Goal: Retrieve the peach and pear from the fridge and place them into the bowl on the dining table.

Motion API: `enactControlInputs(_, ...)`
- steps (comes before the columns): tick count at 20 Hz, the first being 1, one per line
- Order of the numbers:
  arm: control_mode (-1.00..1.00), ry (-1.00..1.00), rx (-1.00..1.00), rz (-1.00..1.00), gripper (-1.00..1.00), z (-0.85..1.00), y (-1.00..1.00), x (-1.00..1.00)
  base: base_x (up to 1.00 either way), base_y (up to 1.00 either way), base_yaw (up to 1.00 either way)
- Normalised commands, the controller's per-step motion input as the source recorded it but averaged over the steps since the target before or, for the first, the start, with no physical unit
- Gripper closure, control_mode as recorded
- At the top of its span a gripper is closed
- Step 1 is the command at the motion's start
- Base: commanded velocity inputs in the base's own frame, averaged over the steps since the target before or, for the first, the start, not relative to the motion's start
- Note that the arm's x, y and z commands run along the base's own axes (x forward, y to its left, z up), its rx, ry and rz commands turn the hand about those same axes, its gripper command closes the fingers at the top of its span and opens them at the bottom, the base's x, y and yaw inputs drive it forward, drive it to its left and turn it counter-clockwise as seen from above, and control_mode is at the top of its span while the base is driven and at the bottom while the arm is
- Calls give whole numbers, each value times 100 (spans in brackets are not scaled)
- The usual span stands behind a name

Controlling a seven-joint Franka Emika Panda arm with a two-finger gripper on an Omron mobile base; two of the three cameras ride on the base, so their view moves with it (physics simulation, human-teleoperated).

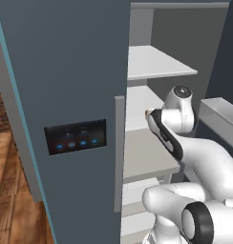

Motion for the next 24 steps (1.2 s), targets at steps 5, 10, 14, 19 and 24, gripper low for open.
enactControlInputs(5, -100, -13, 0, 6, -100, -9, 0, 25, 0, 0, 0)
enactControlInputs(10, -100, -21, 0, 0, -100, -12, 0, 30, 0, 0, 0)
enactControlInputs(14, -100, -1, 0, -1, -100, -7, 0, 37, 0, 0, 0)
enactControlInputs(19, -100, 1, 1, -3, -100, -2, 0, 42, 0, 0, 0)
enactControlInputs(24, -100, 5, 3, -1, -100, 0, 0, 36, 0, 0, 0)
